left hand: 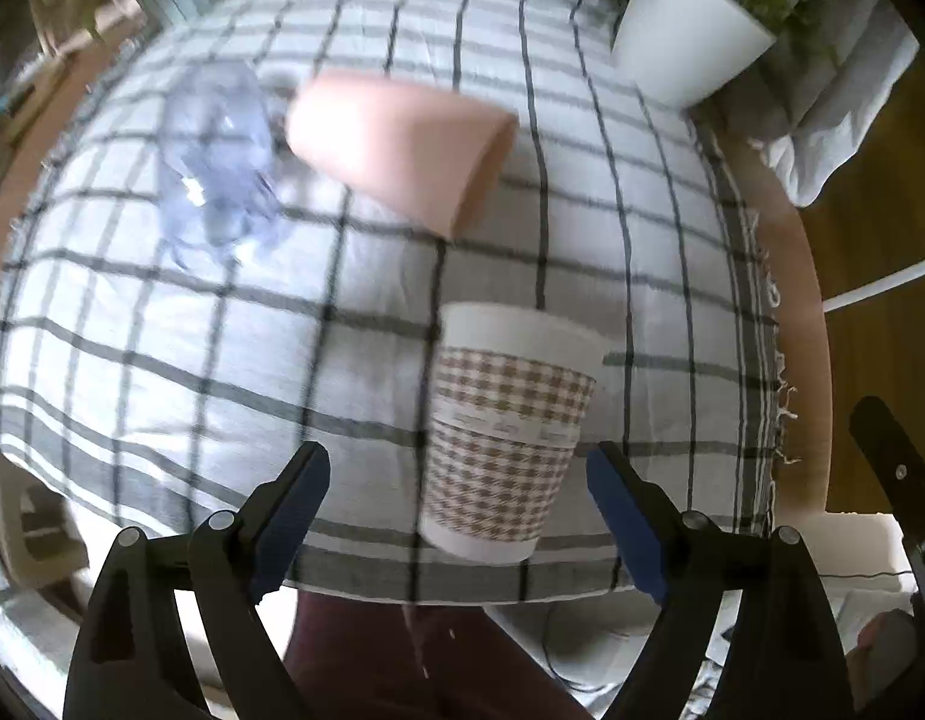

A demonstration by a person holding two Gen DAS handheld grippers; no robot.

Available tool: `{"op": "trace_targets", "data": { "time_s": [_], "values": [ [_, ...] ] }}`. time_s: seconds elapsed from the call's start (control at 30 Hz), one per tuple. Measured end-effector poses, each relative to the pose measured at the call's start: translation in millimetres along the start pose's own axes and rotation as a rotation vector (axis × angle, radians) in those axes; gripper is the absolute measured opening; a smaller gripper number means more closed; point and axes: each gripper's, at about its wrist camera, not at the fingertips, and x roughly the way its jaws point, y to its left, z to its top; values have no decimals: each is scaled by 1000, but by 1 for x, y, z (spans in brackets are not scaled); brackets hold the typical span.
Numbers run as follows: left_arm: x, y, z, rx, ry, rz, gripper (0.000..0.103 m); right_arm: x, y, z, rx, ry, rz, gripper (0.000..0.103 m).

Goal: Flip cup upside down
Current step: 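Grasp the paper cup with the right tool while the left tool opens and releases it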

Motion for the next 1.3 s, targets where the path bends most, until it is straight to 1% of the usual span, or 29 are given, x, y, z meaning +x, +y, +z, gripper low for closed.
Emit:
{"op": "trace_targets", "data": {
  "time_s": [0.03,0.1,0.17,0.27,0.33,0.43,0.5,0.63,0.73,0.87,0.93,1.03,1.1,1.23,1.3],
  "values": [
    [-4,1,0,7,-17,8,90,-3,1,-1,7,-7,0,102],
    [-19,7,1,20,-76,36,92,-9,5,-3,19,-12,11,102],
    [-35,15,3,40,-141,75,96,-14,13,-5,20,-11,26,102],
    [-52,26,4,80,-214,116,101,-20,27,-10,20,-9,46,102],
    [-59,35,2,95,-246,143,101,-20,38,-15,18,14,81,102],
    [-63,53,-3,113,-268,182,101,-17,56,-27,8,37,101,102],
    [-61,65,-8,119,-266,205,101,-12,68,-35,0,71,113,101],
    [-49,88,-12,117,-218,198,101,3,94,-54,-31,157,147,98],
    [-41,99,-18,109,-193,204,101,14,106,-65,-33,214,177,96],
    [-28,110,-21,116,-154,197,101,27,115,-73,-28,267,202,94],
    [-22,115,-22,111,-137,189,101,31,120,-76,-30,275,219,92],
    [-12,121,-23,109,-120,179,101,38,127,-80,-39,278,205,92],
    [-8,122,-22,111,-116,180,101,42,130,-82,-37,285,209,88],
    [2,121,-21,122,-90,173,101,51,135,-83,-46,294,210,85],
    [4,121,-20,125,-89,185,101,55,138,-83,-53,294,205,83]
  ]
}}
